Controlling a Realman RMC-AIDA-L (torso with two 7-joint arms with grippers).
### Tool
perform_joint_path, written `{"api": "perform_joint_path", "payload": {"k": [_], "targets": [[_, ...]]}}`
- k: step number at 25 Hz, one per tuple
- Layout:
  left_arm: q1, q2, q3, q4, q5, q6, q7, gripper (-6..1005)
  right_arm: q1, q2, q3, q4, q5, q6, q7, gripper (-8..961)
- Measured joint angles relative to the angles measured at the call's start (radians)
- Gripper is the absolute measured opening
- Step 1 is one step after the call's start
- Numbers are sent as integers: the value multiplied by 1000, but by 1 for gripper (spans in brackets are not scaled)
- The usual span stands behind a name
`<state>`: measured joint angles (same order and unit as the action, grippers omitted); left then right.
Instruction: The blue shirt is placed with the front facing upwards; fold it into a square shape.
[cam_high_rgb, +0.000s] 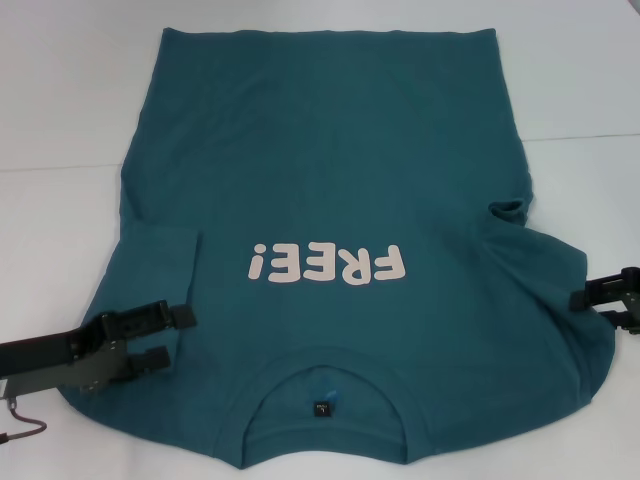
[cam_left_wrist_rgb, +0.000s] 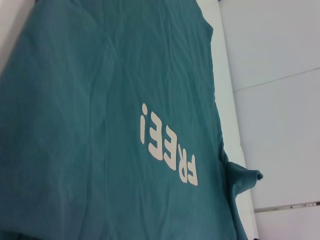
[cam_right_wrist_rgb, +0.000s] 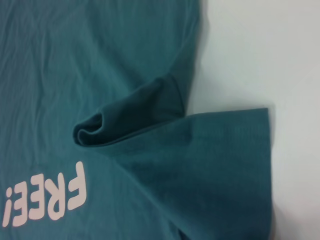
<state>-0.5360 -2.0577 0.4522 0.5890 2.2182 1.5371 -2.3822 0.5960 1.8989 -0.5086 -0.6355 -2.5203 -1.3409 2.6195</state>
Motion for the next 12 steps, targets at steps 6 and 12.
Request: {"api": "perform_joint_path", "payload": {"k": [6, 12], "targets": [[-1, 1, -1, 0, 0, 0, 0, 946, 6, 6, -1, 1, 0, 27, 7, 567], [0, 1, -1, 0, 0, 0, 0, 946, 10, 15, 2, 2, 14, 34, 8, 510]]}}
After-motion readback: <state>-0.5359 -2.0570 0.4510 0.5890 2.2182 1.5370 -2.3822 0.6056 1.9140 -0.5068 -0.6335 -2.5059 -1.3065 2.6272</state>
